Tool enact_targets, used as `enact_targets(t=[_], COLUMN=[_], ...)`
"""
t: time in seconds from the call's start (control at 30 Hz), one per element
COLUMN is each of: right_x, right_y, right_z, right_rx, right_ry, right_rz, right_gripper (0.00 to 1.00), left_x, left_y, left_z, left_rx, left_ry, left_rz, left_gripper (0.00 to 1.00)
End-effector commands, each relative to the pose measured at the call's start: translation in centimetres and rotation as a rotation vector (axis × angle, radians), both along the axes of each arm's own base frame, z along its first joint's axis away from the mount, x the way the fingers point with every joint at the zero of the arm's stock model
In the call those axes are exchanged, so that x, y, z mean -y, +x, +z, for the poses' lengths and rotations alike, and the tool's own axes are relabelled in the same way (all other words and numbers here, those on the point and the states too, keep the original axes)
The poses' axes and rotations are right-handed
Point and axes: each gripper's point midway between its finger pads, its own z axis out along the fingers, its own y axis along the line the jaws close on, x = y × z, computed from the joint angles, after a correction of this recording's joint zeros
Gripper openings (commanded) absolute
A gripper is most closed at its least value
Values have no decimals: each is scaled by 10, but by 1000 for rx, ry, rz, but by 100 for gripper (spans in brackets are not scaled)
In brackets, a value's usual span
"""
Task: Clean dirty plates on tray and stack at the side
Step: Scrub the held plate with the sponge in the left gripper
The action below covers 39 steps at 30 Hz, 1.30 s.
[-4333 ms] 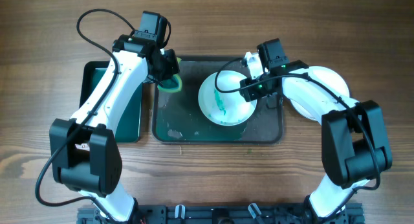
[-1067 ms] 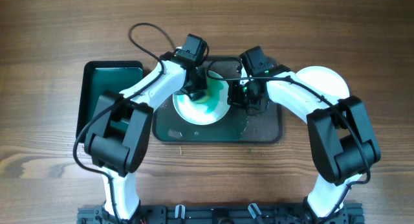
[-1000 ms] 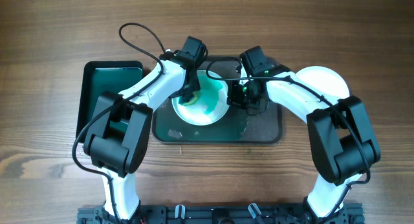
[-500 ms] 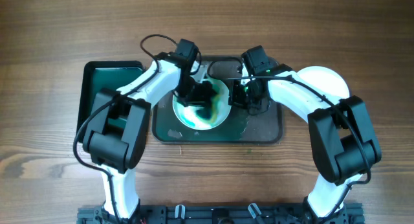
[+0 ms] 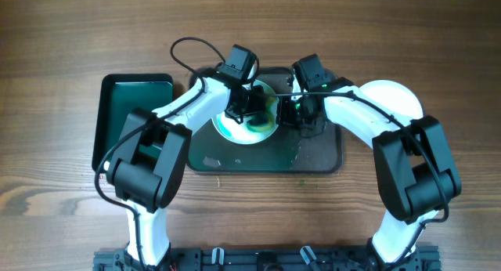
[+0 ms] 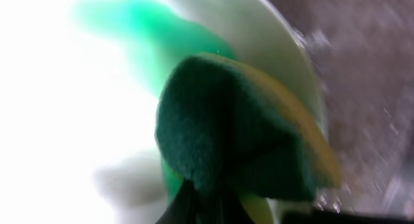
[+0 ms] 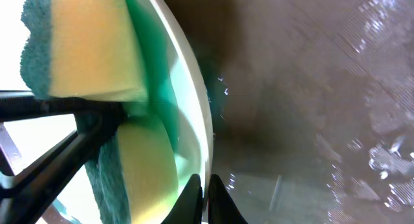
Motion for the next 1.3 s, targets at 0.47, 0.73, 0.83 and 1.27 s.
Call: enact_targets(t=[0.47, 0.73, 0.83, 1.27], right_x=[1, 0, -1, 0], right_y=[-7, -7, -8, -8], right_z=[-5, -5, -4, -4], right_rx=[-26, -24, -22, -20], right_ry=[-9, -6, -3, -4], right_rz=[18, 24, 31, 36], right_gripper=[4, 4, 4, 4], left_x=[-22, 36, 20, -156], left_y=[-83, -77, -43, 42], left_z=[-12, 21, 3, 15], left_rx=[-307, -162, -71, 313], left_ry=[28, -347, -174, 795], left_rz=[-227, -471, -349, 411], left_gripper=[4, 4, 4, 4])
